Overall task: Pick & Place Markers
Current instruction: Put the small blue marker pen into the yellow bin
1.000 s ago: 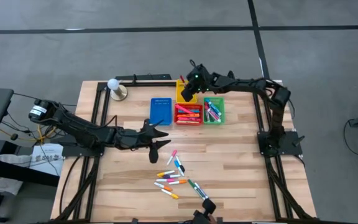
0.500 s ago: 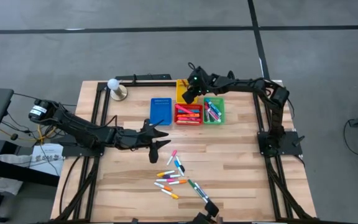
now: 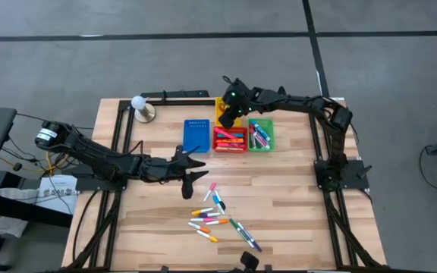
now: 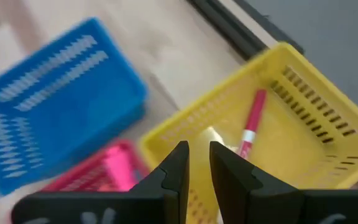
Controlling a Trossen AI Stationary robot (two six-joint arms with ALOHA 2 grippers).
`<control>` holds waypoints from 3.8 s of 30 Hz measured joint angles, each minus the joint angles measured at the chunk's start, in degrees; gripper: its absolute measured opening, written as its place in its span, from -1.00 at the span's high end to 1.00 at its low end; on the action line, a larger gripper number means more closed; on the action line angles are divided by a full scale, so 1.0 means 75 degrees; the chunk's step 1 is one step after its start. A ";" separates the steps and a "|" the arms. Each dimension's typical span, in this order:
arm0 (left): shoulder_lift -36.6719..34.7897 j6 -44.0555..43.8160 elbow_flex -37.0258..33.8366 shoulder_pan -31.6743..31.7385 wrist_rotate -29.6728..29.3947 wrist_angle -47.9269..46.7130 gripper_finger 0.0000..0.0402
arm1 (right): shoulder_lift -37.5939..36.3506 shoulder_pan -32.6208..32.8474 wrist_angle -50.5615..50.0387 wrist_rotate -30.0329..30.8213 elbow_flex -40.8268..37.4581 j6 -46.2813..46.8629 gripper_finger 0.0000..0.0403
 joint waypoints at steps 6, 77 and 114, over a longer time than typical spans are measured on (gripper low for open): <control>0.0000 -0.0084 -0.0003 -0.0129 0.0429 -0.0102 0.30 | -0.0067 0.0388 -0.2119 -0.0003 0.1386 -0.0218 0.72; 0.0006 -0.1606 -0.0006 -0.1805 0.1262 -0.0312 0.30 | -0.1586 0.9880 -0.0453 0.3397 -0.2364 0.8924 0.72; 0.0011 -0.2063 -0.0659 -0.1796 0.1135 0.0027 0.30 | 0.0115 0.9293 0.0905 0.2745 -0.2406 0.8312 0.72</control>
